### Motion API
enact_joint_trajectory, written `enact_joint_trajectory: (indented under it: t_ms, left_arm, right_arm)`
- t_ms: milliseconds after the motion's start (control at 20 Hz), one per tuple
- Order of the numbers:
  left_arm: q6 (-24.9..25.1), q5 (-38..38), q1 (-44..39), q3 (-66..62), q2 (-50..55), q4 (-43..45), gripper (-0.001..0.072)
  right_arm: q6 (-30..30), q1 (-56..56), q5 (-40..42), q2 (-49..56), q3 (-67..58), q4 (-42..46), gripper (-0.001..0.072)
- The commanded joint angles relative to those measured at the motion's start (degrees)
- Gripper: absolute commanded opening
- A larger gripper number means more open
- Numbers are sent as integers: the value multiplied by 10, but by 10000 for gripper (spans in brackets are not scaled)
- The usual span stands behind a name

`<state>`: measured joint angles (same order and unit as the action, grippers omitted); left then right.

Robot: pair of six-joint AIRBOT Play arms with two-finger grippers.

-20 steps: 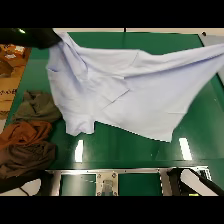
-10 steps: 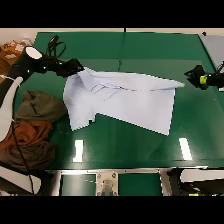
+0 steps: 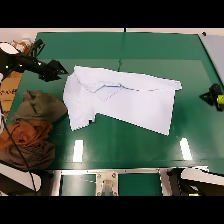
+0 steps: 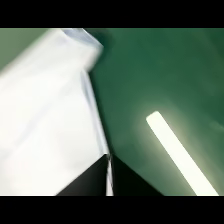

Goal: Fold the shirts.

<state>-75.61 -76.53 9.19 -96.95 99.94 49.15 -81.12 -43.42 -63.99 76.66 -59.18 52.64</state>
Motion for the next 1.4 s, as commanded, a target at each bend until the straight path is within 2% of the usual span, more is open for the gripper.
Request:
enact_joint_trajectory:
  t_ms: [0,50,250,500,550,650,700,1000,1150,1350]
  left_arm:
    - [12,-33,12,-3,0,-3,638]
    - [12,-33,12,-3,0,-4,638]
    - [12,-41,12,-3,0,-3,638]
    - [12,-41,12,-3,0,-4,638]
    - [11,-41,12,-3,0,-4,638]
    - [11,-43,12,-3,0,-4,638]
    - [11,-47,12,-3,0,-3,638]
    - [7,-88,12,-4,0,-3,638]
    - [-17,-108,-3,11,-1,1,639]
    - [-26,-120,-72,165,-37,23,638]
  right_arm:
    - [-74,-11,-58,-85,152,77,379]
    - [-73,-6,-66,-95,196,71,437]
    - [-56,36,-36,-96,304,60,432]
    - [-32,100,9,-69,320,0,405]
    - [-18,114,11,-57,320,-24,332]
    - [15,129,15,-40,312,-51,89]
    - [24,125,25,-38,297,-47,12]
    - [-1,2,46,-33,109,26,11]
    - [2,-18,46,-25,86,27,12]
    - [17,-9,46,15,90,24,12]
